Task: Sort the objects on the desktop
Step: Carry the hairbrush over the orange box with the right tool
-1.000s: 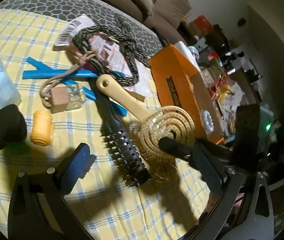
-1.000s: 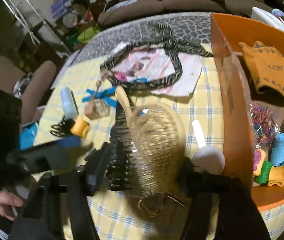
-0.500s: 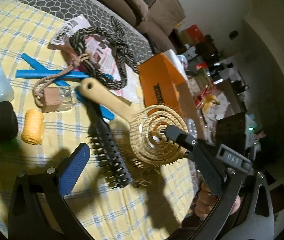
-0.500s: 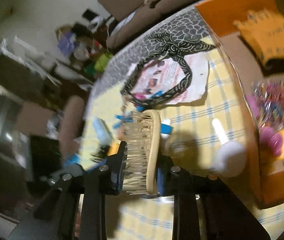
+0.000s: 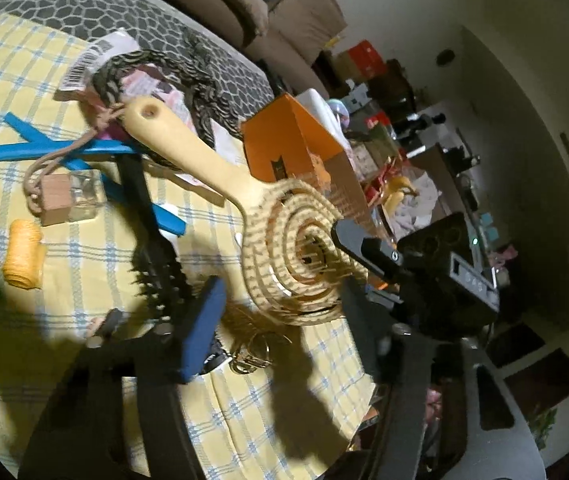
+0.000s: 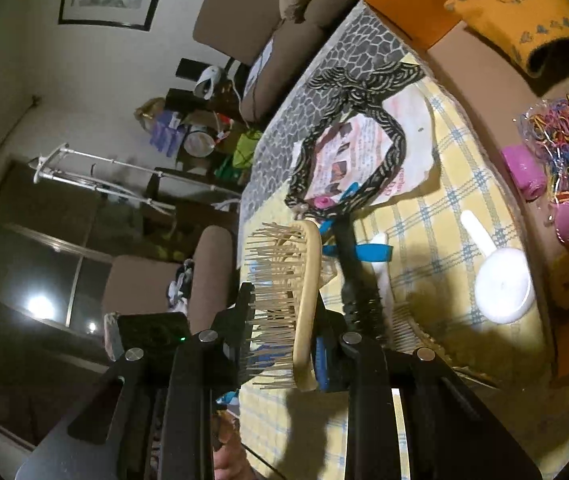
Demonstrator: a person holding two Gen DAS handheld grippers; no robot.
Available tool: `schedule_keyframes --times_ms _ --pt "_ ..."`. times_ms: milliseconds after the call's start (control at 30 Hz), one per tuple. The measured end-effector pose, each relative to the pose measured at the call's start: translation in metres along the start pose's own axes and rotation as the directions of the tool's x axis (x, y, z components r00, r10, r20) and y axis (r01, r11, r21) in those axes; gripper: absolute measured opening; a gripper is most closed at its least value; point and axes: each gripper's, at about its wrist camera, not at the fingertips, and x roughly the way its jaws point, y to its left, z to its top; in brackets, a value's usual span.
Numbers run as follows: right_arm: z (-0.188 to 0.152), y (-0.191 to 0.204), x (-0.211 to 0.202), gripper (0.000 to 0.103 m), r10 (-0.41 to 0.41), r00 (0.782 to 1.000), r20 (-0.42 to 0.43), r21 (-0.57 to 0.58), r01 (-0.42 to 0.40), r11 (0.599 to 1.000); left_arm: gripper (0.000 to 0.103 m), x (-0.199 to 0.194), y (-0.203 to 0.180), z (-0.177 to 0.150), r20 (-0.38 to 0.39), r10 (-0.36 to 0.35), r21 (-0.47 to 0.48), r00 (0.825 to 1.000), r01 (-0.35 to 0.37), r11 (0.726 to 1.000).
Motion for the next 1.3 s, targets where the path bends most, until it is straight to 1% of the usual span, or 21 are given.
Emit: schedule_keyframes --times_ms 100,167,200,233,367,533,667,867,1067,1200,1300 --pt "0.0 0.004 -0.003 0.025 0.001 1.0 0.007 -0.015 -0.001 1.0 0.047 0.001 -0.01 0.0 0.014 0.006 0.023 1.0 -0.006 1.0" --pt "0.002 0.004 -0.008 0.025 0.019 1.0 0.017 -0.009 -0.019 1.0 0.043 0.0 -0.012 0.001 0.028 -0.001 0.029 1.0 0.0 1.0" --pt "0.003 0.003 -0.011 0.025 0.027 0.999 0.022 -0.009 -0.026 1.0 0.042 -0.001 -0.013 0.003 0.032 -0.01 0.027 0.999 0.009 1.0" --pt "0.003 0.003 -0.014 0.025 0.034 0.999 0.025 -0.008 -0.034 0.999 0.042 -0.001 -0.014 0.004 0.032 -0.018 0.027 0.999 0.017 0.999" --pt "0.007 0.006 -0.024 0.026 0.044 0.998 0.045 -0.02 -0.043 0.999 0.042 0.003 -0.028 0.008 0.033 -0.007 0.074 0.999 0.004 0.997" --pt "0.013 0.005 -0.044 0.026 0.067 0.994 0.091 -0.014 -0.066 0.998 0.042 0.012 -0.042 0.018 0.027 -0.024 0.091 0.999 0.022 0.996" --pt "0.021 0.0 -0.066 0.026 0.063 0.987 0.15 -0.009 -0.062 0.998 0.042 0.031 -0.065 0.032 0.004 -0.011 0.137 1.0 0.01 0.991" --pt "0.035 -0.014 -0.1 0.027 0.081 0.964 0.254 0.031 -0.092 0.995 0.042 0.063 -0.1 0.048 -0.036 -0.002 0.204 0.999 0.009 0.979" --pt "0.048 -0.028 -0.122 0.028 0.073 0.946 0.316 0.067 -0.099 0.993 0.042 0.096 -0.12 0.058 -0.082 -0.004 0.227 0.997 0.022 0.974" --pt "0.057 -0.037 -0.128 0.028 0.056 0.939 0.339 0.091 -0.092 0.992 0.042 0.114 -0.128 0.062 -0.108 0.014 0.238 0.994 0.012 0.971" --pt "0.067 -0.047 -0.131 0.028 0.033 0.934 0.356 0.113 -0.078 0.991 0.042 0.127 -0.131 0.068 -0.122 0.043 0.255 0.992 -0.01 0.967"
